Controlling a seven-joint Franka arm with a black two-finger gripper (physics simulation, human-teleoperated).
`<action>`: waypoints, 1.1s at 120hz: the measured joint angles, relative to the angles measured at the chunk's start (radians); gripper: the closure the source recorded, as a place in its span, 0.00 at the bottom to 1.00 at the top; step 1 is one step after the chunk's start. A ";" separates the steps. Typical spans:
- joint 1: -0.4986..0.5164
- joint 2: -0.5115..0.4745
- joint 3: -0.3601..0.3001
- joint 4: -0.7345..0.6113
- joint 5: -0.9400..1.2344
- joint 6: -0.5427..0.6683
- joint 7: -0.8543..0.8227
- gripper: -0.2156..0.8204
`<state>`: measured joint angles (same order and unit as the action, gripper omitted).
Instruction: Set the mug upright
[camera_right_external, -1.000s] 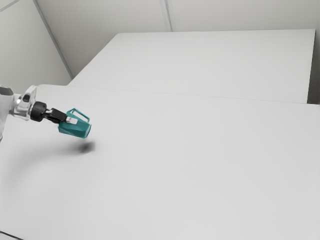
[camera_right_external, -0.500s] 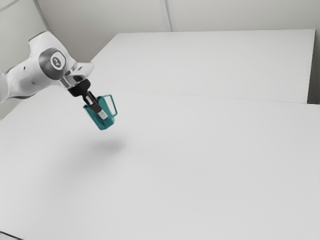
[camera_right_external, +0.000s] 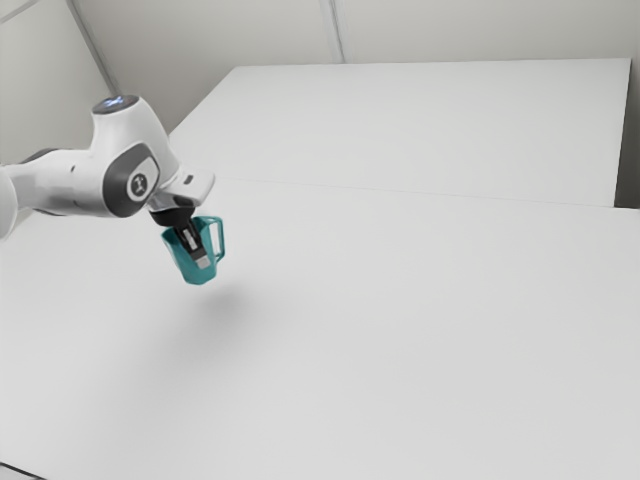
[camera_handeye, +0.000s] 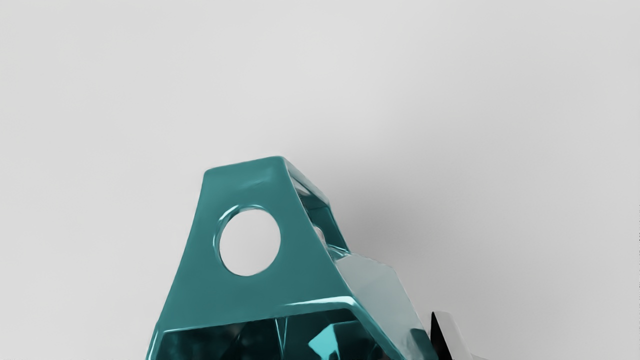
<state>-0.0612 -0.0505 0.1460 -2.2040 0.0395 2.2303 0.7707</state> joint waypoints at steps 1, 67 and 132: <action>0.000 -0.001 -0.002 -0.005 0.004 0.005 -0.005 0.96; -0.007 -0.007 -0.022 -0.212 0.149 0.338 -0.226 0.96; 0.075 0.050 -0.063 -0.217 0.146 0.444 -0.315 0.96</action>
<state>0.0133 -0.0004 0.0832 -2.4208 0.1851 2.6743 0.4557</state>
